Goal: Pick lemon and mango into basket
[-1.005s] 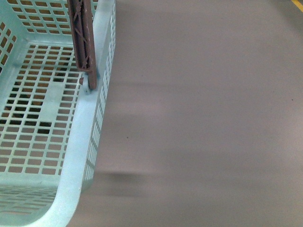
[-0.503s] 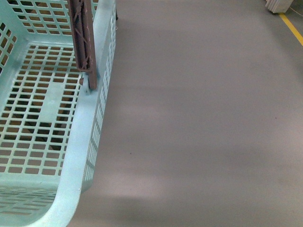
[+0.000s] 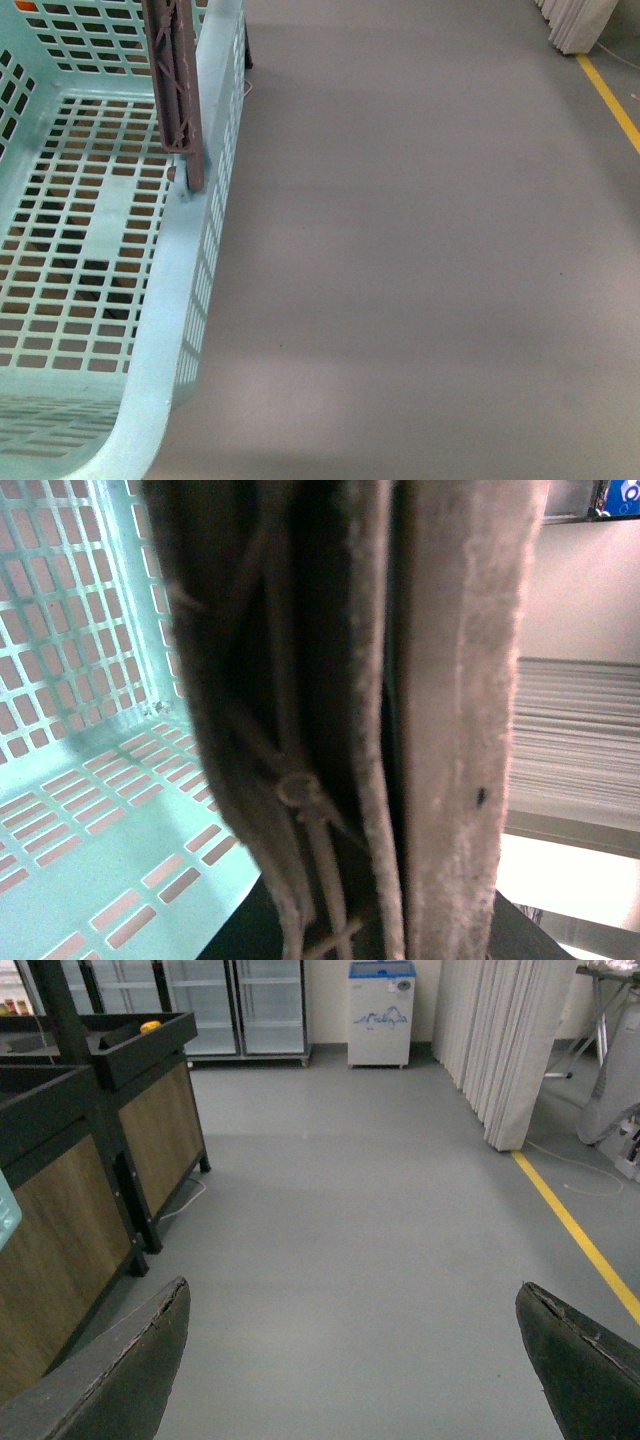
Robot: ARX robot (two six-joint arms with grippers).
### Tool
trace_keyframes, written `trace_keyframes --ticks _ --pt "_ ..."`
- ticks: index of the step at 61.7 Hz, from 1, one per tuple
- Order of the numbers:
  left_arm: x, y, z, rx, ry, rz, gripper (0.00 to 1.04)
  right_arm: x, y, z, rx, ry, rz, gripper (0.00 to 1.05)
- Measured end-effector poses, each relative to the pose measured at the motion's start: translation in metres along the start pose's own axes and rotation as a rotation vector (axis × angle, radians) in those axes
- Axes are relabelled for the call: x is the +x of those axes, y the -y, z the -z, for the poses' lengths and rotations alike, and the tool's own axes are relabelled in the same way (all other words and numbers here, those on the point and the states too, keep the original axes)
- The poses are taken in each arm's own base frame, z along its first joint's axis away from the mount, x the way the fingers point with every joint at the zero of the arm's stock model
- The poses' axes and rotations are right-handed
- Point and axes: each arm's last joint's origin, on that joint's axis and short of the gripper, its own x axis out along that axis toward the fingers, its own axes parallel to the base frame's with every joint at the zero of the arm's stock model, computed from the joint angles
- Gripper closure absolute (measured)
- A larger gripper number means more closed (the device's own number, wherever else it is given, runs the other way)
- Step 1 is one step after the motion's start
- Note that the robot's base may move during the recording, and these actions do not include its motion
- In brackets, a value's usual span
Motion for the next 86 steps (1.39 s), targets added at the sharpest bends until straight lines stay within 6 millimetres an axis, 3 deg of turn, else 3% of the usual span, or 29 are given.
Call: trace_keyframes --ticks 86 --pt "-0.0002 0.0001 0.0010 -0.003 -0.011 0.001 0.88 0.0001 0.0000 0.0001 -0.001 -0.001 -0.001 0.09"
